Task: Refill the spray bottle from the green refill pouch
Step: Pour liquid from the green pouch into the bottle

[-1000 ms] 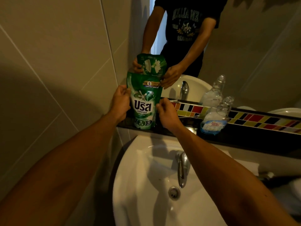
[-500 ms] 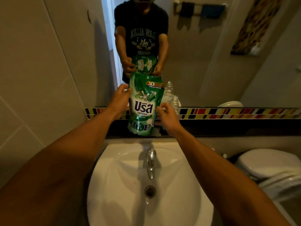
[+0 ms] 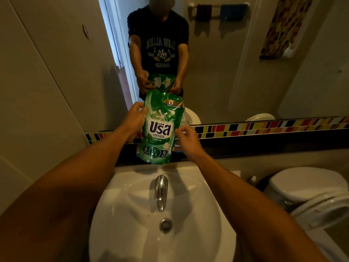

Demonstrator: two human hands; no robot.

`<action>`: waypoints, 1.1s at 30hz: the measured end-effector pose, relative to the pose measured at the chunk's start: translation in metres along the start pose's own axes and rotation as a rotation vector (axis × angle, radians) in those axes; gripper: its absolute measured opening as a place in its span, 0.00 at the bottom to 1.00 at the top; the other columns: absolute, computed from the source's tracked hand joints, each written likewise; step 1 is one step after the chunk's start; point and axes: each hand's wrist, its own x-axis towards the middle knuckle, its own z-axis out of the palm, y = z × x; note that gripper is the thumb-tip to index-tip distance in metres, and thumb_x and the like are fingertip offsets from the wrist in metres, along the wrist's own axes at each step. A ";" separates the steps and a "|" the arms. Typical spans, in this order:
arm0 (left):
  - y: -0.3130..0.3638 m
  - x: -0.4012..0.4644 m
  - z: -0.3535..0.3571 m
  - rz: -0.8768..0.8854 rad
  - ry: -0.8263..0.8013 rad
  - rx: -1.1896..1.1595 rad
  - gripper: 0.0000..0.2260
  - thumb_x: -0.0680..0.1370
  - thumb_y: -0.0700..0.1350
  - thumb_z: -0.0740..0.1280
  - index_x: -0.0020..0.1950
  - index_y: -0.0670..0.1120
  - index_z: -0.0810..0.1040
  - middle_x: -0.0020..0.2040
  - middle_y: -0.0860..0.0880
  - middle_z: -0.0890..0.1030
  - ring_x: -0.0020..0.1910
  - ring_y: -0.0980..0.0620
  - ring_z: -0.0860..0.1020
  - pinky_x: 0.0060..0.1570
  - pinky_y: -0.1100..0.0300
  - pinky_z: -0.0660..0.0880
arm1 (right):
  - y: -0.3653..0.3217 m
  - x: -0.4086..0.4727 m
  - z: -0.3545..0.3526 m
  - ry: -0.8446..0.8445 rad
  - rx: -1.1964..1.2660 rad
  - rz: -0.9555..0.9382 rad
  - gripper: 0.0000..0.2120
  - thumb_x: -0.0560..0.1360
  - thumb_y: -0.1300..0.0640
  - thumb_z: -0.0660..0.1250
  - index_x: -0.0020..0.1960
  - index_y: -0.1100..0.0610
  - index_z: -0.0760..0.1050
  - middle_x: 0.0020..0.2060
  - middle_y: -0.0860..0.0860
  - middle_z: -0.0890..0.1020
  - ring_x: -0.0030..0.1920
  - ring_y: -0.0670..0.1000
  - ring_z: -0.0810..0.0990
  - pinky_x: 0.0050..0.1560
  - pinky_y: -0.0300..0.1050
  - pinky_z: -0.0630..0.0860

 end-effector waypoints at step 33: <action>0.018 0.035 0.012 -0.152 -0.005 0.277 0.10 0.84 0.45 0.59 0.63 0.44 0.71 0.48 0.43 0.79 0.41 0.49 0.79 0.38 0.55 0.75 | 0.029 0.033 0.006 -0.076 0.288 0.172 0.09 0.86 0.56 0.61 0.61 0.62 0.69 0.58 0.64 0.84 0.53 0.62 0.87 0.40 0.53 0.86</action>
